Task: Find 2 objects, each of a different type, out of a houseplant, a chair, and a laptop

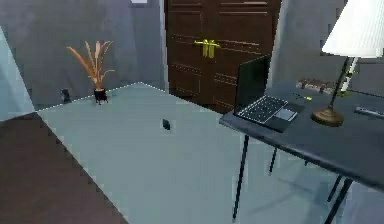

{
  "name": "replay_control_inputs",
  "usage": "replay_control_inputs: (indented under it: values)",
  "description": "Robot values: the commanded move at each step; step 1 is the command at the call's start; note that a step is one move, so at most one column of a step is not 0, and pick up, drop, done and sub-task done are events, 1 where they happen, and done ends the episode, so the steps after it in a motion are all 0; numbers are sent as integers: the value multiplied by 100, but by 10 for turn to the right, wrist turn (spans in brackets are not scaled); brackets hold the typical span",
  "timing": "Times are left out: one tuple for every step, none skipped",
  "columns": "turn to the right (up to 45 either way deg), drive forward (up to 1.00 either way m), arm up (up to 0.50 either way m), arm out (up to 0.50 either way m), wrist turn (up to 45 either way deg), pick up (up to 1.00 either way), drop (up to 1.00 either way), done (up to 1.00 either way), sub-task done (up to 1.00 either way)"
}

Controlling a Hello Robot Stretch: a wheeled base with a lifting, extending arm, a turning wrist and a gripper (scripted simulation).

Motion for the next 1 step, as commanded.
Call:
replay_control_inputs:
  values:
    - [210,0,0,0,0,0,0,0,0]
